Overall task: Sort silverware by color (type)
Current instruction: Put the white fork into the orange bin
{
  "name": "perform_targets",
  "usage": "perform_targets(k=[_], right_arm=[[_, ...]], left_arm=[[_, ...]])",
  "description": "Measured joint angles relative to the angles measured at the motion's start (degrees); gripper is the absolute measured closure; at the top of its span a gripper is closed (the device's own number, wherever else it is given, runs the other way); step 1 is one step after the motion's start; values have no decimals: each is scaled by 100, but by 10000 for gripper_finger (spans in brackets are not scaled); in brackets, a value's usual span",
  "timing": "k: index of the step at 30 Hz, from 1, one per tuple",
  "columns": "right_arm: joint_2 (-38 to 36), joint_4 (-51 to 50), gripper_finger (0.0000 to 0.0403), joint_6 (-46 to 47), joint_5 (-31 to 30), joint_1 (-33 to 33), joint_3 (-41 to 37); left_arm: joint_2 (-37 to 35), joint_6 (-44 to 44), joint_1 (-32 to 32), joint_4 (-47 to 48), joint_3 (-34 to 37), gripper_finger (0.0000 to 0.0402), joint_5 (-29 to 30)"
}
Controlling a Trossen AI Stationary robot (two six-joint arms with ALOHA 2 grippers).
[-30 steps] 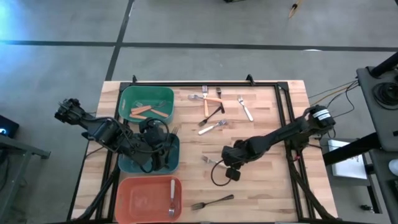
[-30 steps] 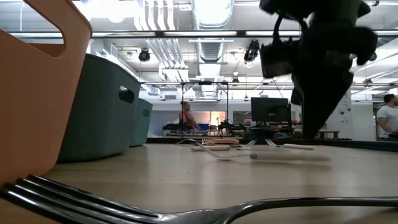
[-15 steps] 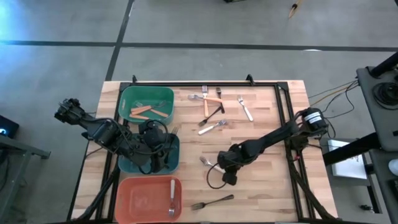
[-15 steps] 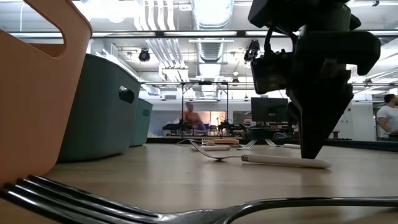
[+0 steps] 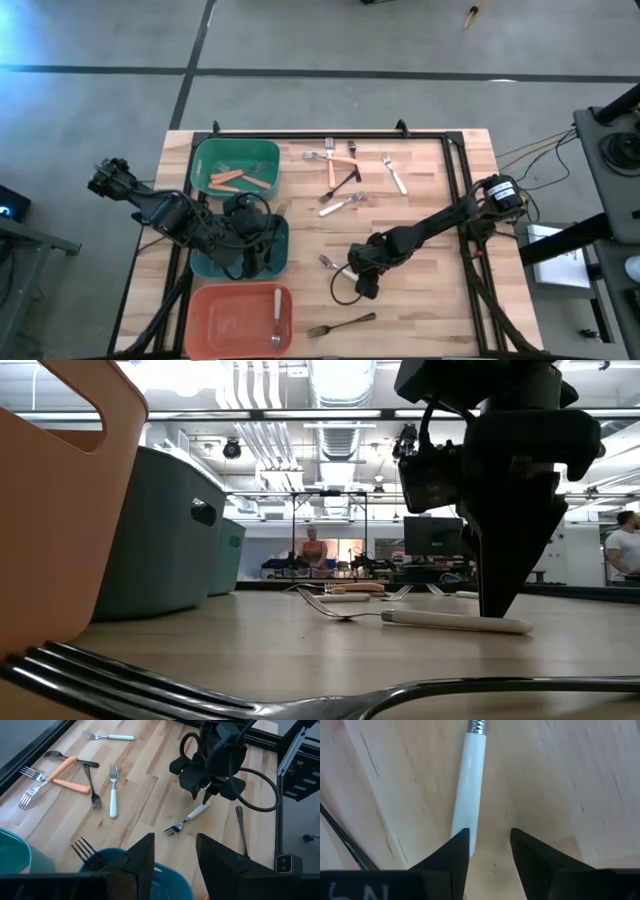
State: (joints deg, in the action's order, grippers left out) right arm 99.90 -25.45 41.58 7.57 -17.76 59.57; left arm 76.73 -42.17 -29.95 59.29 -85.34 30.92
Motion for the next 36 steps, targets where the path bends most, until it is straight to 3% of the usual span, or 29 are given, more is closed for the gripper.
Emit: perform_targets(k=[9,29,36], right_arm=[[-272,-164,283,208,-25,-69,197],[567,-284,297,-307,-797,-316,247],[1059,-354,379,-521,-683,-310,262]], left_arm=[[0,-36,0,9,0,274,-9],[0,67,-2,76,59,274,-45],[0,-16,0,-94,413,274,-48]])
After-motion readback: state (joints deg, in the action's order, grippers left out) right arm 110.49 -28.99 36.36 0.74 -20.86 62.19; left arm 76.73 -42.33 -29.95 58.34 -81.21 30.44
